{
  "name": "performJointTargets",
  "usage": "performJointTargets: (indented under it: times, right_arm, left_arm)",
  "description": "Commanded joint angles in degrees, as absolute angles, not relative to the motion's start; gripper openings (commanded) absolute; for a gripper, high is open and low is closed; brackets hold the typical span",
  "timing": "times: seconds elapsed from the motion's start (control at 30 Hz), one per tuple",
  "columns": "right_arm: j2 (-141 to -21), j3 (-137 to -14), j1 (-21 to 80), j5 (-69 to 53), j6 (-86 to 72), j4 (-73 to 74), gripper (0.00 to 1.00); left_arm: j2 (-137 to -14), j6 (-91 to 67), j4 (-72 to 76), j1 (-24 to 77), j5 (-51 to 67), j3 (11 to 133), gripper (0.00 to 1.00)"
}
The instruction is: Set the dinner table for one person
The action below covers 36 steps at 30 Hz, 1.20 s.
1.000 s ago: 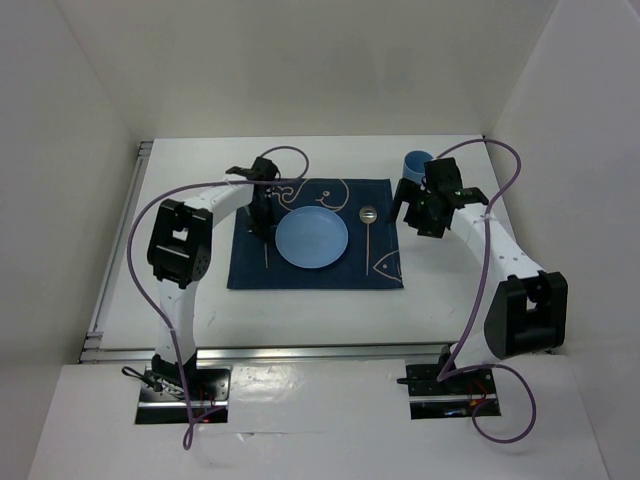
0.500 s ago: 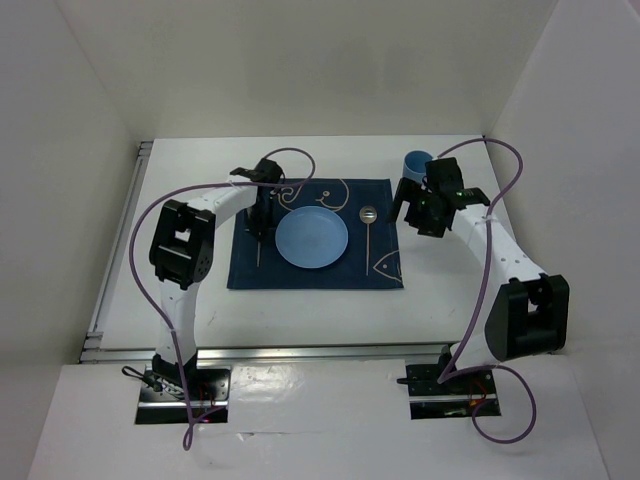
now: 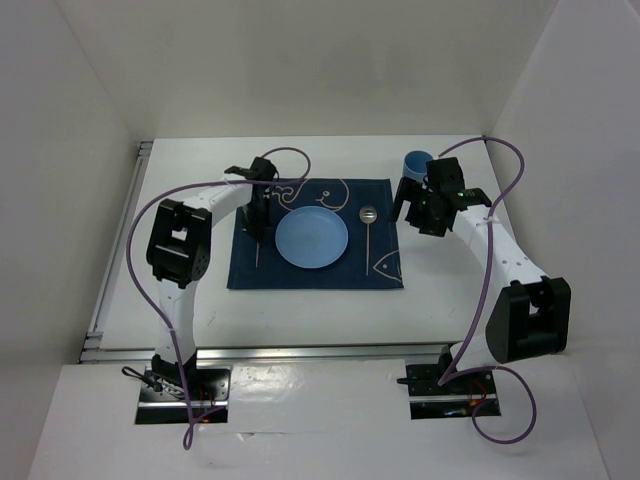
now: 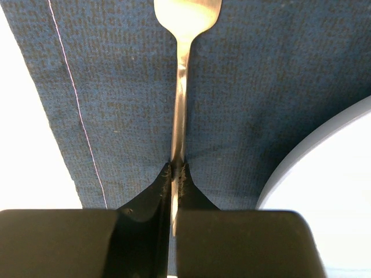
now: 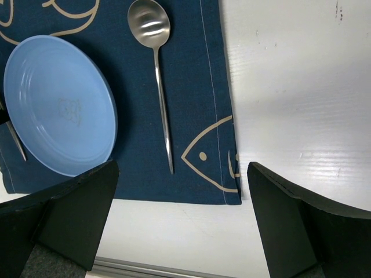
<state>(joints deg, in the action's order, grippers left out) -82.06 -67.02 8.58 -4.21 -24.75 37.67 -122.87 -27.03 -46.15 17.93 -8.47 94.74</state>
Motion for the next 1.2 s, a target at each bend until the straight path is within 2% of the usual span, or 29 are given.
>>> performJointTargets:
  times: [0.0, 0.13, 0.17, 0.27, 0.3, 0.4, 0.43, 0.87, 1.0, 1.1, 1.17]
  right_arm:
    - [-80.6, -67.5, 8.3, -2.9, -23.8, 37.1, 1.00]
    - [-80.6, -68.5, 8.3, -2.9, -23.8, 37.7, 1.00]
    - [-80.6, -68.6, 8.3, -2.9, -23.8, 37.7, 1.00]
    - [-80.1, -67.9, 8.3, -2.9, -23.8, 37.7, 1.00]
    - [-79.5, -67.4, 8.3, -2.9, -23.8, 37.7, 1.00]
    - [-78.9, -67.4, 8.3, -2.9, -23.8, 37.7, 1.00]
    - [-78.9, -67.4, 8.3, -2.9, -23.8, 37.7, 1.00]
    - [-78.4, -71.0, 7.7, -1.3, -24.3, 40.0, 1.00]
    - [-82.0, -83.7, 3.1, 4.5, -24.3, 43.4, 1.00]
    - [-86.2, -90.1, -3.7, 1.8, -22.9, 41.2, 1.00]
    - [-91.5, -93.9, -4.7, 1.8, -21.5, 39.9, 1.00]
  left_arm:
    - [-123.7, -27.1, -48.2, 16.6, -5.1, 95.7, 0.00]
    - [-123.7, -27.6, -47.5, 16.1, -4.5, 95.0, 0.01]
    - [-124.2, -27.6, -47.5, 16.1, -3.9, 95.0, 0.11]
    - [-125.0, -28.1, -49.7, 16.1, -4.5, 96.5, 0.24]
    - [-125.0, -28.1, -49.7, 16.1, -4.5, 96.5, 0.32]
    - [-125.0, -27.5, -49.7, 16.1, -5.0, 96.5, 0.46]
    - [-125.0, -27.5, -49.7, 16.1, -4.3, 96.5, 0.48]
    - [-120.0, -25.3, -49.7, 16.1, -6.8, 97.3, 0.49]
    - [-116.1, -21.4, -49.0, 16.1, -12.8, 98.7, 0.48]
    - [-111.3, -17.5, -45.3, 16.1, -17.3, 95.0, 0.48]
    - [-108.4, -15.5, -42.7, 16.1, -18.0, 92.8, 0.48]
